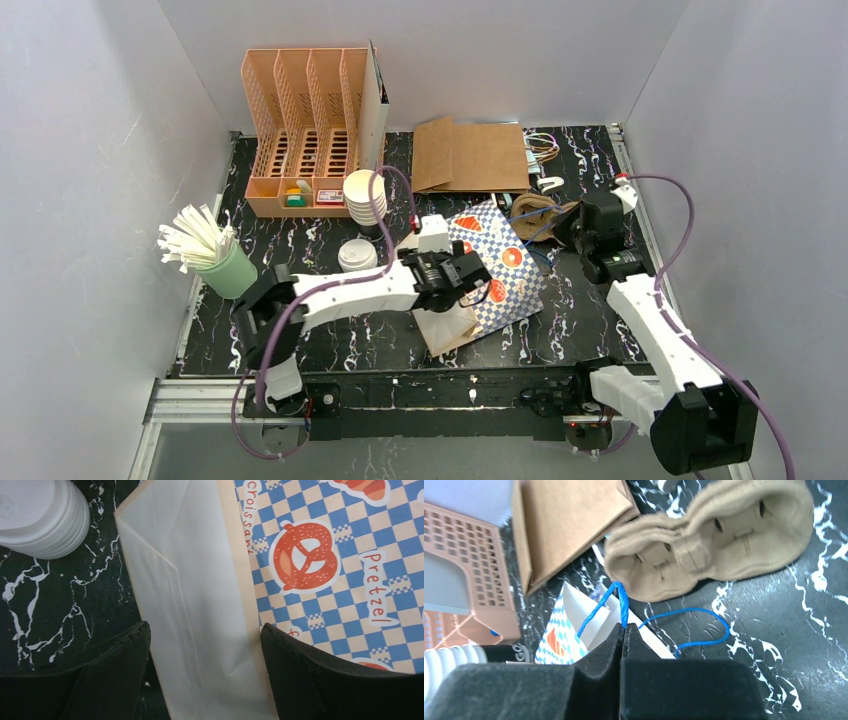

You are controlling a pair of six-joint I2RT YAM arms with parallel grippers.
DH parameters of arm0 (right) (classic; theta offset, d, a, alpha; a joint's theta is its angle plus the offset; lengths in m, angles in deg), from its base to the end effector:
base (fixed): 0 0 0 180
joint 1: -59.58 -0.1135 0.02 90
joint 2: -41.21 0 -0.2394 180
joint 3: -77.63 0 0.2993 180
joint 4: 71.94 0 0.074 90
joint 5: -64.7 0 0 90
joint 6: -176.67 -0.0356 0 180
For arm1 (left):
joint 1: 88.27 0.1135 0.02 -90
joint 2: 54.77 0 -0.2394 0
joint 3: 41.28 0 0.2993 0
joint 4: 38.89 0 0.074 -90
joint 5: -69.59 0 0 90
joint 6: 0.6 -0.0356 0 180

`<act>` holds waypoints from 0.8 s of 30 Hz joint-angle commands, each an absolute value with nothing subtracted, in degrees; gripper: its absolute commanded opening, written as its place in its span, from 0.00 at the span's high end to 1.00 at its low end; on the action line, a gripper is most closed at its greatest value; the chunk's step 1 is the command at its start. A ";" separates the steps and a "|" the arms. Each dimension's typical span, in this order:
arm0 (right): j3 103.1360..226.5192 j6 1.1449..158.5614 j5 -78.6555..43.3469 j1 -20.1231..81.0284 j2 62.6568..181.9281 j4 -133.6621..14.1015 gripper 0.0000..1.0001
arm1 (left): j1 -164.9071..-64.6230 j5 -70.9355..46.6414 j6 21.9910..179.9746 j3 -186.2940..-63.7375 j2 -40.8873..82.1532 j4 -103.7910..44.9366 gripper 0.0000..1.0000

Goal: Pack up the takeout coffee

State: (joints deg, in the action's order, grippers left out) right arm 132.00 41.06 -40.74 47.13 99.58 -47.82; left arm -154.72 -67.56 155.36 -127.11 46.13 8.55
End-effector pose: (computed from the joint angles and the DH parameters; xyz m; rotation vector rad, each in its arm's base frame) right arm 0.2838 0.0530 0.2454 0.7462 1.9212 0.3541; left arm 0.1836 -0.3559 0.1836 -0.2262 2.2089 -0.1054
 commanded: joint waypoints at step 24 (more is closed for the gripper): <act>165.17 56.60 -17.37 47.54 98.57 -37.84 0.99 | -154.35 -53.26 142.42 -101.24 8.92 -8.05 0.06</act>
